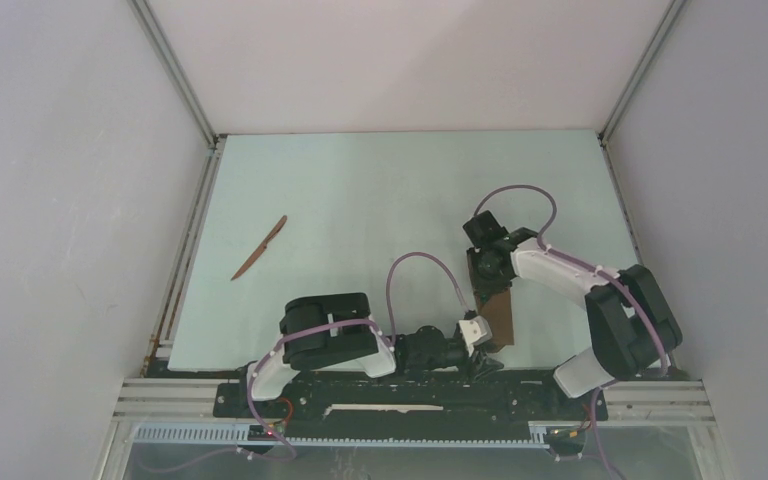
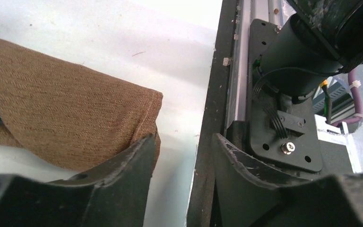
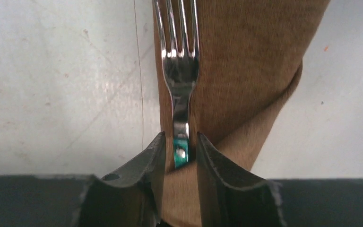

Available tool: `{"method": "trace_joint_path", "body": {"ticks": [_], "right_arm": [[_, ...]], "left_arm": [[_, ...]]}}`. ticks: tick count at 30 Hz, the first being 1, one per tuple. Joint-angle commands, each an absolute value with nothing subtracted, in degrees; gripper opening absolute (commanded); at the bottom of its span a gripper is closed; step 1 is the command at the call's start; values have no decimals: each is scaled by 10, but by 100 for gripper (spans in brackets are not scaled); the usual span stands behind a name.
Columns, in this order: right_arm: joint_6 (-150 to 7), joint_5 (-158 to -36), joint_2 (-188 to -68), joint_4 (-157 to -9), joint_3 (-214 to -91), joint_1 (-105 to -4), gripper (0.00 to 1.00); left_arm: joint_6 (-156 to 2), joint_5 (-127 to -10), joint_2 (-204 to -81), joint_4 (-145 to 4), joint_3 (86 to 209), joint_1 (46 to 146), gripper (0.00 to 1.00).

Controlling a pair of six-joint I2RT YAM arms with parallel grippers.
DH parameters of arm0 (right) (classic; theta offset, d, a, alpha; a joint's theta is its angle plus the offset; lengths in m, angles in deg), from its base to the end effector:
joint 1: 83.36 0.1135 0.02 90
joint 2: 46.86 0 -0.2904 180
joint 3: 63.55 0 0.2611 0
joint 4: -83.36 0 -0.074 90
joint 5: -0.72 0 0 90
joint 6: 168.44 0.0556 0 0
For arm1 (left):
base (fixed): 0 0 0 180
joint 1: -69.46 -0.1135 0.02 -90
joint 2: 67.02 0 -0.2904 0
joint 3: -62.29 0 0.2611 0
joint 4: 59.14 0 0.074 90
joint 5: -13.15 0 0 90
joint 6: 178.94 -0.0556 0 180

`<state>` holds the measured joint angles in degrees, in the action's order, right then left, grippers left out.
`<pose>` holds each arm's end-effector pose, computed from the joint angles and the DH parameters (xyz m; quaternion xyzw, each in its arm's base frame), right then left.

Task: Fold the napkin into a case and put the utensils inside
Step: Insert the fork into the folded napkin, then pick up the knife from the corner of the board.

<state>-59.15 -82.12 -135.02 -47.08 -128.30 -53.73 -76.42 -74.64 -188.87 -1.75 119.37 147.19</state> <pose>0.2539 0.1364 0.1765 -0.0797 0.9839 0.0050 0.1601 0.0857 -0.4040 0.1073 0.4154 0.6258 -0.4779 0.4554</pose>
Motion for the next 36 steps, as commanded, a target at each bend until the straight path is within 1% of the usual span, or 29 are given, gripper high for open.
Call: {"method": "trace_joint_path", "body": {"ticks": [1,3,5,6,8,13,15,17,19,20,21,23,24,26,29,32,34,36], "right_arm": [[-563,-827,-1276,-433,-1291,-538,42],[-566,-827,-1245,-421,-1304,-547,46],[-570,-834,-1220,-406,-1324,-561,48],[-574,-840,-1208,-402,-1330,-567,49],[-582,-851,-1178,-403,-1338,-579,50],[-602,-885,-1126,-416,-1342,-608,52],[-609,-909,-1121,-419,-1342,-615,52],[-618,-931,-1120,-429,-1336,-615,52],[-621,-952,-1114,-444,-1324,-615,52],[-621,-960,-1108,-454,-1315,-616,52],[-619,-968,-1100,-465,-1307,-617,52],[-617,-993,-1089,-483,-1293,-620,52],[-616,-1006,-1085,-490,-1287,-622,52],[-612,-1031,-1078,-506,-1274,-622,52],[-605,-1070,-1076,-527,-1259,-621,52],[-600,-1098,-1081,-538,-1249,-617,52],[-600,-1104,-1080,-542,-1243,-614,52],[-601,-1111,-1079,-544,-1236,-613,52]], "left_arm": [[-777,-759,-1840,-8,1167,1460,62],[-784,-749,-1806,-29,1155,1461,68],[-795,-738,-1762,-54,1140,1463,88],[-800,-730,-1740,-67,1131,1462,94],[-807,-704,-1691,-108,1117,1462,95],[-784,-606,-1560,-226,1083,1460,94],[-755,-585,-1507,-285,1070,1450,91],[-710,-587,-1445,-329,1042,1417,88],[-667,-598,-1370,-377,1010,1362,87],[-654,-610,-1332,-429,1006,1334,87],[-652,-633,-1294,-502,1014,1296,87],[-668,-716,-1233,-668,1060,1247,91],[-669,-758,-1214,-749,1083,1218,91],[-652,-822,-1191,-864,1118,1138,92],[-627,-835,-1185,-971,1148,981,92],[-627,-828,-1228,-1033,1186,830,95],[-618,-832,-1276,-1037,1211,756,94],[-627,-849,-1337,-1013,1237,721,94]]}}
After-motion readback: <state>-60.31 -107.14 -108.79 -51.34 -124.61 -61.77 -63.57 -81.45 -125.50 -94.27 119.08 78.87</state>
